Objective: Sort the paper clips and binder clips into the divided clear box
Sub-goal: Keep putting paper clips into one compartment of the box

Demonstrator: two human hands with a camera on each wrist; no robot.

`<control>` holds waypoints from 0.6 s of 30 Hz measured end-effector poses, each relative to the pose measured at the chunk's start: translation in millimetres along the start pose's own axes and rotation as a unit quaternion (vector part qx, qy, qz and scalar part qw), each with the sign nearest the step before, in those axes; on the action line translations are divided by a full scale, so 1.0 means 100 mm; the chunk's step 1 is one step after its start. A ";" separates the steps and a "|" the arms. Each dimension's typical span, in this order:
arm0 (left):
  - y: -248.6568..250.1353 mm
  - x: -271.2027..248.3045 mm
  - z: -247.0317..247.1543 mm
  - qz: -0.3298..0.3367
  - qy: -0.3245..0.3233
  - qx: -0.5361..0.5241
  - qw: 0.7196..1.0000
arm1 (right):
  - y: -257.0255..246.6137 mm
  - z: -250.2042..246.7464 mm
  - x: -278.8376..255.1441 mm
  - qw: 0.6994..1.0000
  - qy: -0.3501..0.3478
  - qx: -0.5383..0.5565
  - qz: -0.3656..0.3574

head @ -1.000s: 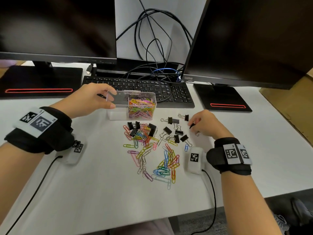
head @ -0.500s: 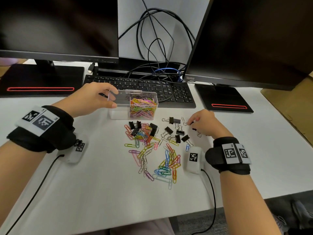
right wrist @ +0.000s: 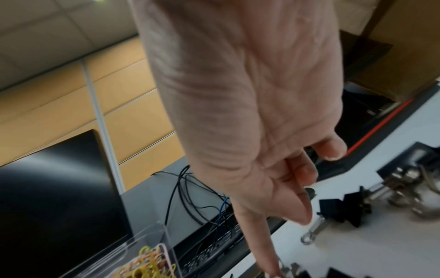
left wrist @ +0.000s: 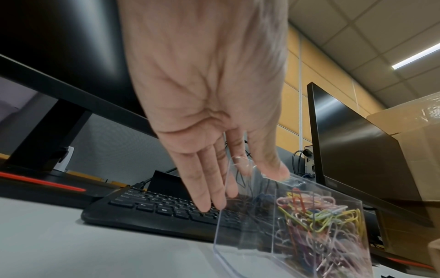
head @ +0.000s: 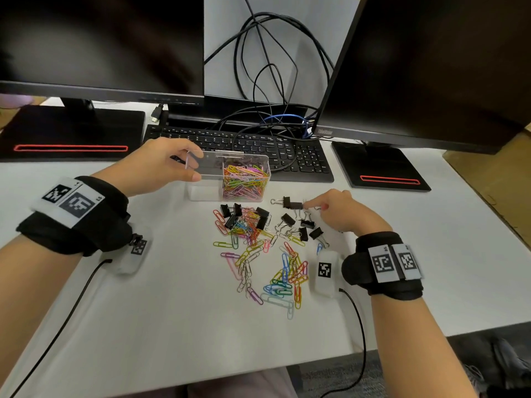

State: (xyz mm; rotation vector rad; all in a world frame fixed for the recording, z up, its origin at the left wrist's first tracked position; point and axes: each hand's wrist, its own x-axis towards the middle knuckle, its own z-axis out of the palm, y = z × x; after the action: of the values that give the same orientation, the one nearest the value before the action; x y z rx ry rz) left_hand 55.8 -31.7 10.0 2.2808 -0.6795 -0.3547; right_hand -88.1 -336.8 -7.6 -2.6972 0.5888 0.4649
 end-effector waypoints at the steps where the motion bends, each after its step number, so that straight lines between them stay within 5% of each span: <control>1: 0.00 0.00 0.00 0.000 -0.001 0.000 1.000 | -0.04 -0.01 -0.02 1.000 -0.009 -0.009 -0.009; 6: 0.00 0.00 0.00 0.003 0.000 0.003 1.000 | -0.14 -0.04 -0.13 0.997 -0.050 0.005 -0.055; 13: 0.01 0.00 0.00 0.002 0.000 0.001 1.000 | -0.06 -0.01 -0.06 1.000 -0.021 -0.008 0.011; 18: 0.02 -0.01 0.00 0.001 -0.001 0.002 1.000 | -0.08 0.05 -0.01 1.000 0.003 -0.004 -0.021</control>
State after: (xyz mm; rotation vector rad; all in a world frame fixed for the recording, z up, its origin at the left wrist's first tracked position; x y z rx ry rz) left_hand 54.1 -32.1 11.5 2.2832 -0.6828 -0.3549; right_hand -86.4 -327.6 -9.4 -2.7143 0.5322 0.4502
